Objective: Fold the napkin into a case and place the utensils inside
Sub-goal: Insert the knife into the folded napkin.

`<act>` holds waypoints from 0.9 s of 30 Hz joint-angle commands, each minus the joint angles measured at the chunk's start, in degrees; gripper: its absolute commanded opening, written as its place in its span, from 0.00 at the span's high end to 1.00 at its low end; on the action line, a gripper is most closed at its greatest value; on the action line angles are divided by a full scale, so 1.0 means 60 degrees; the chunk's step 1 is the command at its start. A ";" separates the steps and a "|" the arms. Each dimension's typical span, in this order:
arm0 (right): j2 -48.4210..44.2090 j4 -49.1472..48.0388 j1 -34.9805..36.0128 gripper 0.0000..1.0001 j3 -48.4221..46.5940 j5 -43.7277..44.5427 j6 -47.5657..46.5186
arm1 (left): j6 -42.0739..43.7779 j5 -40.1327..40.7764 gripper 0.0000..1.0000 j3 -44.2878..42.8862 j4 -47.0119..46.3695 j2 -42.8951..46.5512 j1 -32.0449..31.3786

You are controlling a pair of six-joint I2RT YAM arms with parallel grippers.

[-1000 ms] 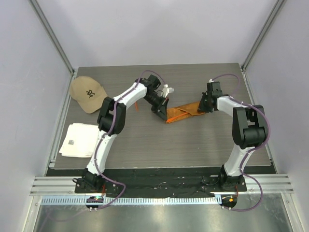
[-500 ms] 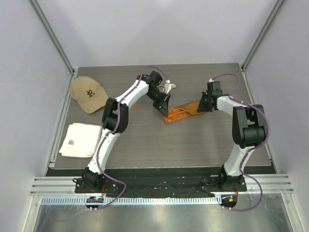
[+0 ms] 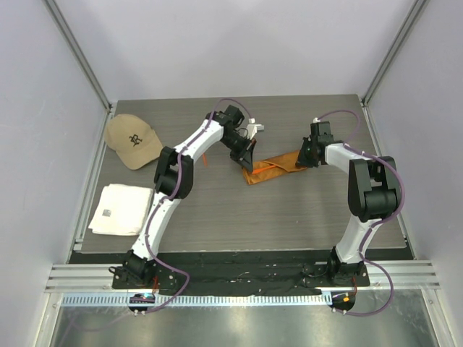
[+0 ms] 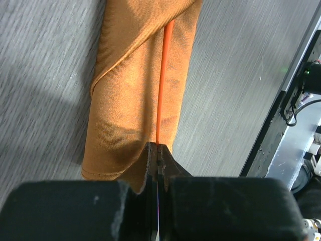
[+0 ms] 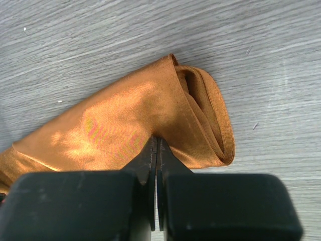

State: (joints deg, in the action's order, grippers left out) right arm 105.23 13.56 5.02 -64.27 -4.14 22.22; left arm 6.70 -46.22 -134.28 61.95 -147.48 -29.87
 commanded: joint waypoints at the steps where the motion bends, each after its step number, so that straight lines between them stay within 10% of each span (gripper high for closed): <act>1: -0.0678 -0.0063 -0.0045 0.99 -0.0157 0.0134 0.0032 | 0.0114 0.0085 1.00 -0.0399 -0.0160 -0.0014 0.0056; 27: 0.0171 0.0098 -0.0060 0.99 -0.0128 0.0134 -0.0084 | -0.0808 0.0451 0.97 -0.0970 -0.1140 -0.0426 0.0012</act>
State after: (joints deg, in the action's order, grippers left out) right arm 105.69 14.15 4.99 -64.29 -3.81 22.37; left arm 3.77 -44.77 -137.19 57.32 -150.30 -30.00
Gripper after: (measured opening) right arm 0.015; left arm 0.011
